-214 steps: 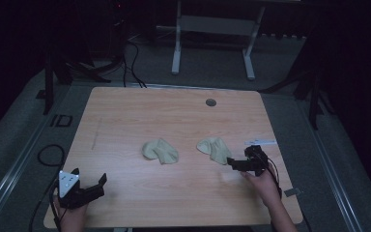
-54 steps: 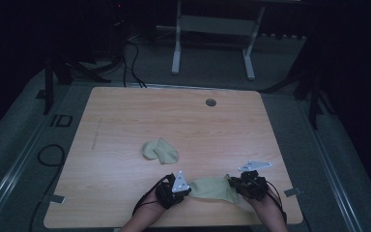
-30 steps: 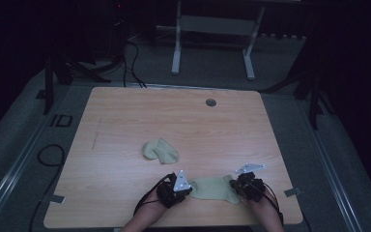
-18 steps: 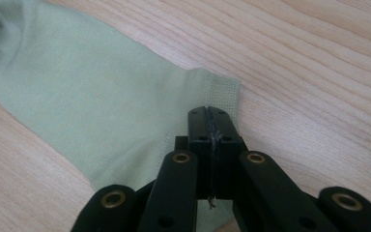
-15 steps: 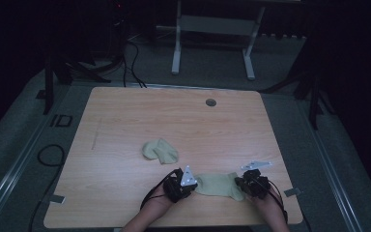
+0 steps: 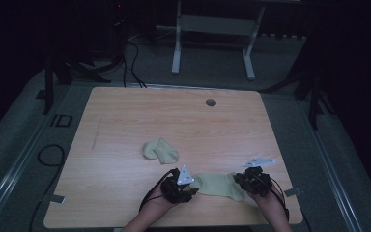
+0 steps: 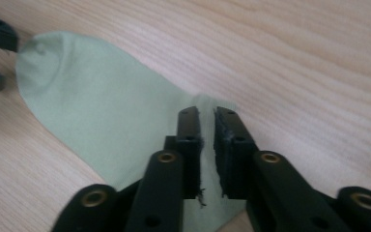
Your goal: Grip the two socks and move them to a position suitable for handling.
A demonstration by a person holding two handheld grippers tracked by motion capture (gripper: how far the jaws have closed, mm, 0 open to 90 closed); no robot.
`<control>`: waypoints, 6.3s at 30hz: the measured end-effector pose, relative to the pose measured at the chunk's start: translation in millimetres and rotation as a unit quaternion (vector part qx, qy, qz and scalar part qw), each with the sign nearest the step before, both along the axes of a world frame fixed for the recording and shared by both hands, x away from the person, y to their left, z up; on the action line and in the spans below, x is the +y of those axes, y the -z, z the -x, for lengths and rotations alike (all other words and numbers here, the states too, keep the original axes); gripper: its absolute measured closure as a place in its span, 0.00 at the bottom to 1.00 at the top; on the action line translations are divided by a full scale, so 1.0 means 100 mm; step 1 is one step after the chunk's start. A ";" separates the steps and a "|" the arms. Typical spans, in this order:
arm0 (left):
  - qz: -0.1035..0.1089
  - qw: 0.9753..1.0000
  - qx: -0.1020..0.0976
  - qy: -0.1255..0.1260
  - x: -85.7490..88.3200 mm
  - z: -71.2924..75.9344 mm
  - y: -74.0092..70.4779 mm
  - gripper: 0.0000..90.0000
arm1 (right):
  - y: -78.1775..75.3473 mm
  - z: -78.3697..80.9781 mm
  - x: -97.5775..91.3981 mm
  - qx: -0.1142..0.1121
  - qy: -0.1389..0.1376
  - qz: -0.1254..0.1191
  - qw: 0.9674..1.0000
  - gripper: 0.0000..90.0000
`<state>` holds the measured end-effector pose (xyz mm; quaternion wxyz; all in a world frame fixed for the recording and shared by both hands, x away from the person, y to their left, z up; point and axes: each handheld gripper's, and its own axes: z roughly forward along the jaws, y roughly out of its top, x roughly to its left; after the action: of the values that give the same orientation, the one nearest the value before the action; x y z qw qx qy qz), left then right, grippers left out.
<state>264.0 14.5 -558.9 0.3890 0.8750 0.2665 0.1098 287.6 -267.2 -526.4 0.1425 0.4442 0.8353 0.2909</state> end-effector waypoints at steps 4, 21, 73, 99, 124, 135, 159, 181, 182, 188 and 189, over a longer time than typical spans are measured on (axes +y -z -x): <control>0.011 1.000 -0.008 -0.009 0.12 0.09 -0.09 0.62 | -0.06 -0.07 0.06 -0.002 -0.006 0.004 1.000 0.83; 0.010 0.998 -0.007 -0.064 0.85 0.40 -0.07 0.63 | -0.26 -0.44 0.82 -0.015 -0.070 0.017 0.997 0.66; 0.031 0.988 0.010 -0.152 1.40 0.51 0.08 0.46 | 0.19 -1.14 2.72 0.000 -0.122 0.073 0.990 0.92; 0.060 0.989 0.001 -0.138 1.43 0.51 0.06 0.45 | -0.55 -1.17 1.23 -0.033 -0.049 0.085 0.995 0.92; 0.035 0.997 -0.007 -0.071 0.78 0.08 -0.03 0.47 | 0.15 -1.00 1.10 0.032 -0.064 0.071 0.995 0.58; 0.015 0.998 -0.056 -0.031 0.26 -0.44 -0.38 0.74 | -0.04 -0.84 0.98 0.017 -0.073 0.065 0.995 0.64; -0.086 0.994 -0.037 -0.051 -0.09 -1.11 0.01 0.96 | 0.14 -0.79 0.91 0.031 -0.061 0.076 0.995 0.91; -0.116 0.990 -0.073 -0.033 -0.14 -1.13 0.01 0.96 | -0.25 -1.04 0.28 0.032 0.004 0.001 0.999 0.90; -0.116 0.990 -0.073 -0.033 -0.14 -1.13 0.01 0.96 | -0.24 -1.05 0.24 0.032 0.010 0.002 0.999 0.90; -0.120 0.989 -0.075 -0.033 -0.16 -1.16 0.01 0.96 | -0.16 -1.09 0.06 0.045 0.031 0.000 0.999 0.90; -0.120 0.989 -0.075 -0.033 -0.16 -1.16 0.01 0.96 | -0.16 -1.09 0.06 0.045 0.031 0.000 0.999 0.90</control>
<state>379.6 -1.5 -559.7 0.2963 0.8953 0.2504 0.2188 396.4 -261.5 -510.5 0.1137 0.4822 0.8270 0.2657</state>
